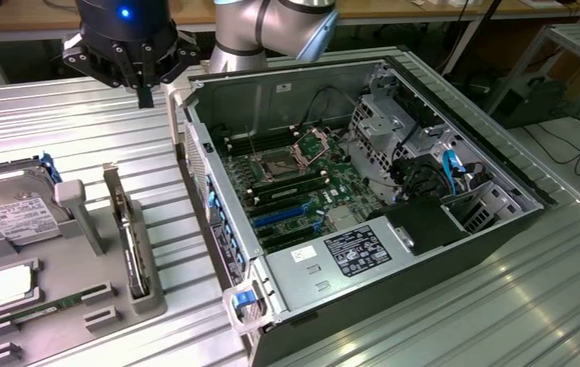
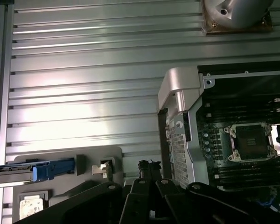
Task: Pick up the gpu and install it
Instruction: 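Reach for the gpu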
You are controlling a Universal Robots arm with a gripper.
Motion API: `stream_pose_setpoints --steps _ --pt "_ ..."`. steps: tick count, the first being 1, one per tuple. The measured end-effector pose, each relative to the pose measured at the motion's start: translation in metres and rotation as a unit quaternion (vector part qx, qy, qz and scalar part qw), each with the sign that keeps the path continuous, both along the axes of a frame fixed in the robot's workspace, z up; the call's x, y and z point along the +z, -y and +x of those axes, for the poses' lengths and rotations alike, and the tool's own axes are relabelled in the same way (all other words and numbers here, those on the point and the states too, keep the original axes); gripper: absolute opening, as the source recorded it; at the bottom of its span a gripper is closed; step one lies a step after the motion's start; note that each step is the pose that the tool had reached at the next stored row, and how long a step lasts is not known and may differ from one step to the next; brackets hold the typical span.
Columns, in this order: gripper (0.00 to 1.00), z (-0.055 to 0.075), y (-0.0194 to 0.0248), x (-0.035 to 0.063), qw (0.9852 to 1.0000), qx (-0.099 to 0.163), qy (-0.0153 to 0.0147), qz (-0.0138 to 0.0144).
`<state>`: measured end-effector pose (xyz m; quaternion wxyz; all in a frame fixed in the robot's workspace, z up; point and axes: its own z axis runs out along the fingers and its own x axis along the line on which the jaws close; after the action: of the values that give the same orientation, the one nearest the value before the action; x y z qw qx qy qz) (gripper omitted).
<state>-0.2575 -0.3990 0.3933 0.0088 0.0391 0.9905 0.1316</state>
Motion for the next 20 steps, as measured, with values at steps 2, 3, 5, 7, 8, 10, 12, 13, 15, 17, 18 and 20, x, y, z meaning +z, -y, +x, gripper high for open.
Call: stream_pose_setpoints --steps 2,3,5,7,8,10,12,13,15,17,18,20 --pt "0.11 -0.003 0.0000 0.0000 1.0000 0.000 0.0000 0.0009" --pt "0.11 -0.004 0.0000 0.0000 1.0000 0.000 0.0000 0.0012" --pt "0.11 -0.007 0.0000 0.0000 1.0000 0.000 0.0000 0.0012" --pt "0.11 -0.011 0.0002 0.0000 1.0000 0.000 0.0000 0.0011" --pt "0.11 -0.013 0.0006 0.0001 1.0000 0.000 0.0000 0.0012" --pt "0.11 -0.017 0.0023 0.0000 1.0000 0.000 0.0000 0.0013" --pt "0.11 -0.019 0.0046 0.0000 1.0000 0.000 0.0000 0.0012" --pt "0.11 -0.020 0.0056 0.0000 1.0000 0.000 0.0000 0.0013" --pt "0.11 -0.023 0.0080 0.0000 1.0000 0.000 0.0000 0.0011" --pt "0.11 -0.025 0.0091 0.0000 1.0000 0.000 0.0001 -0.0004" --pt "0.11 -0.026 0.0095 0.0000 1.0000 0.000 0.0002 -0.0016" --pt "0.11 -0.028 0.0106 0.0001 1.0000 0.000 0.0005 -0.0079"
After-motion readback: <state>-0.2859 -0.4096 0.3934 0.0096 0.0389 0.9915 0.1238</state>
